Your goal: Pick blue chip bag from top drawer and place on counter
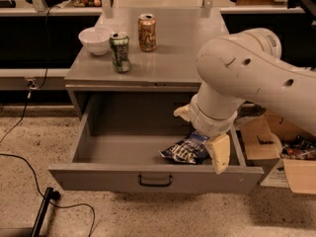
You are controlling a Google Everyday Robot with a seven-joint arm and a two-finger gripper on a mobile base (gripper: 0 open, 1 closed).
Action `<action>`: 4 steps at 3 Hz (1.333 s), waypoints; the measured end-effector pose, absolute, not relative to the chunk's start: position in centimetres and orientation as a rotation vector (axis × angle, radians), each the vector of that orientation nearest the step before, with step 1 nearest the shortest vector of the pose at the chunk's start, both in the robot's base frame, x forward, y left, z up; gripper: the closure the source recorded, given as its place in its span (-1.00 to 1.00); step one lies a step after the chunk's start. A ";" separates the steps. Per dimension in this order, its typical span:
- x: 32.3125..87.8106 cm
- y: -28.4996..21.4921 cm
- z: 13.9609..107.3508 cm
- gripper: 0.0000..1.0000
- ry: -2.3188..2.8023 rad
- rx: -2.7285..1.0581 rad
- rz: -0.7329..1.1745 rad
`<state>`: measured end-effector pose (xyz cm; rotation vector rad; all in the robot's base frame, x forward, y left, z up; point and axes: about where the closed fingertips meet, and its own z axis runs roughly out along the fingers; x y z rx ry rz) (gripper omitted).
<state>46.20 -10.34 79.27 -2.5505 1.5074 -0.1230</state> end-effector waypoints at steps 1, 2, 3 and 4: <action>47.0 -10.2 78.4 -1.00 1.437 -2.673 -0.080; 49.6 -10.4 76.7 -1.00 1.307 -2.815 -0.046; 52.2 -11.2 74.3 -1.00 1.202 -2.887 -0.005; 53.7 -12.3 71.5 -1.00 1.141 -2.910 0.026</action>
Offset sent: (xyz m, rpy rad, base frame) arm 0.0743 -0.0042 -0.0526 -0.1759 0.1706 0.3668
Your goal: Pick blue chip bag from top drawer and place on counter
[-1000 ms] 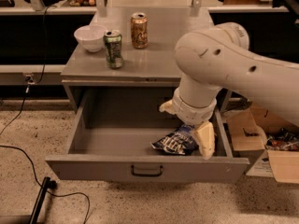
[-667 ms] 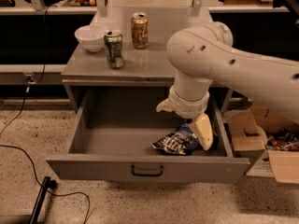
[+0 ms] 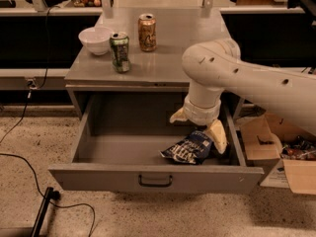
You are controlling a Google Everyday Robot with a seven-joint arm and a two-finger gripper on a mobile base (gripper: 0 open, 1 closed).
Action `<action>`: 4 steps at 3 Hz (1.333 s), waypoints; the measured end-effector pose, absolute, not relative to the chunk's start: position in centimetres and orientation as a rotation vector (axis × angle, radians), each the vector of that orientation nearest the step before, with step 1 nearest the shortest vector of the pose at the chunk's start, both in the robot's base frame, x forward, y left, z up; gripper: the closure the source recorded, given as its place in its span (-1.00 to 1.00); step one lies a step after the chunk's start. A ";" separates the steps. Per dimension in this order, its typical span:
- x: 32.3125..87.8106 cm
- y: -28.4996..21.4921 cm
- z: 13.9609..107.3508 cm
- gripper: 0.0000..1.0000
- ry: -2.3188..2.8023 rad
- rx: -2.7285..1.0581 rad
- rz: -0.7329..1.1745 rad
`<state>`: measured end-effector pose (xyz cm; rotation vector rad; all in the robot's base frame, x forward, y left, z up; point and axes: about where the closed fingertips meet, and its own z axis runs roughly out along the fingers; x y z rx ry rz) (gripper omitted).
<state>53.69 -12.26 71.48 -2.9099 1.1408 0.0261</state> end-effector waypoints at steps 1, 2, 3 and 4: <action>54.2 -13.7 68.5 -1.00 1.134 -2.931 0.005; 54.5 -14.7 66.1 -0.62 1.152 -2.942 -0.023; 54.7 -15.3 65.0 -0.17 1.158 -2.912 -0.017; 54.9 -15.3 64.9 0.29 1.149 -2.874 0.013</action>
Offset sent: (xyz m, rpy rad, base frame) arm 0.0115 -0.0353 -0.0794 -0.0700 -0.0351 -0.0104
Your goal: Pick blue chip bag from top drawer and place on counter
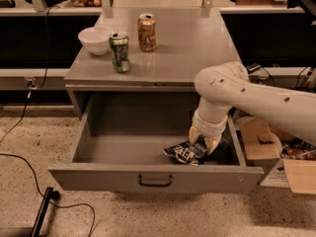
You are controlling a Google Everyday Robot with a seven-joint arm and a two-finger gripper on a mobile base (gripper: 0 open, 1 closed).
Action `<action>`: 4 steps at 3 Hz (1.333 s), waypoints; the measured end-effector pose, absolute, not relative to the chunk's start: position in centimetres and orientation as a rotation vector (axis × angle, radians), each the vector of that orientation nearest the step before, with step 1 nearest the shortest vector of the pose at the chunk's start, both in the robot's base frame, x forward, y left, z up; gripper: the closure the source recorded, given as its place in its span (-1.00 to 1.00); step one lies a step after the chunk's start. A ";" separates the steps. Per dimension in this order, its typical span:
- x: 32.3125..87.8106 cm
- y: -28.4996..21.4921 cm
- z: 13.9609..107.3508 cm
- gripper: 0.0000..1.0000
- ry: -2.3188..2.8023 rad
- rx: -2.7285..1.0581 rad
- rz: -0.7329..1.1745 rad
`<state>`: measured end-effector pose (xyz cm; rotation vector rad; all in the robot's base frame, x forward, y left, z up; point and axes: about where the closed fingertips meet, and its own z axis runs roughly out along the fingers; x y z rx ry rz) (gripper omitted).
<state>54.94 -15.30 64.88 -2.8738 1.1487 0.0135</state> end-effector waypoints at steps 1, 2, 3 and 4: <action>54.8 -12.6 71.7 0.92 1.050 -2.800 0.037; 54.5 -10.9 78.9 1.00 0.978 -2.729 0.026; 55.4 -10.0 84.9 1.00 0.922 -2.681 -0.001; 58.1 -9.0 89.7 1.00 0.862 -2.615 -0.054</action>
Offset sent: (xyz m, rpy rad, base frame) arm -0.0068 0.0624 0.2323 0.2866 -0.1216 0.1032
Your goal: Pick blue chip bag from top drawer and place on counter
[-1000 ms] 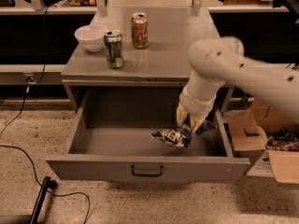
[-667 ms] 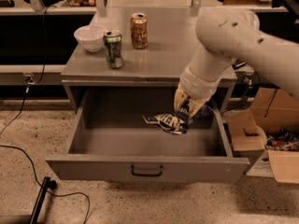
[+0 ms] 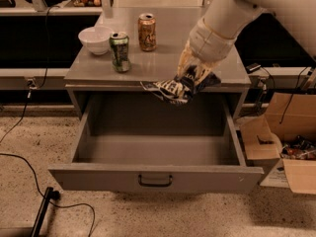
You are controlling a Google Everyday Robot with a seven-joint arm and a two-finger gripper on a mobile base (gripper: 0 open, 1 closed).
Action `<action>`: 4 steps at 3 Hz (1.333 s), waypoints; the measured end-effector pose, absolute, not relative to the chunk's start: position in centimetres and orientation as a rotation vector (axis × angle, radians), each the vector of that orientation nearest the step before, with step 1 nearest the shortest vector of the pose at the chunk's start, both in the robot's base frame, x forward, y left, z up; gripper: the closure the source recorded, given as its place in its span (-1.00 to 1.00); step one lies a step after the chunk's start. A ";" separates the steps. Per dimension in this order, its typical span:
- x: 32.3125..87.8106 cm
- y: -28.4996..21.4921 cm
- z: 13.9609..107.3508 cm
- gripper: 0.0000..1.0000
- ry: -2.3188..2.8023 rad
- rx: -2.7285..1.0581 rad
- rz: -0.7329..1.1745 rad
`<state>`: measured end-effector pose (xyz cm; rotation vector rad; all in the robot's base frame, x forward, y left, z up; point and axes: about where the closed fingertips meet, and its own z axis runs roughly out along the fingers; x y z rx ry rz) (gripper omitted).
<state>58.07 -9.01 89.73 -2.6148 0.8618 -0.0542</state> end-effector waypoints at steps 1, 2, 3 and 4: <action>61.8 -7.7 92.4 1.00 0.806 -2.570 -0.125; 65.8 -7.6 93.5 1.00 0.825 -2.484 -0.207; 70.0 -8.0 93.9 1.00 0.849 -2.419 -0.305; 73.8 -10.7 92.8 0.52 0.951 -2.360 -0.402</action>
Offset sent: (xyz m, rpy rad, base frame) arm 0.1319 0.0126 0.0597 0.1626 -0.2648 -0.0888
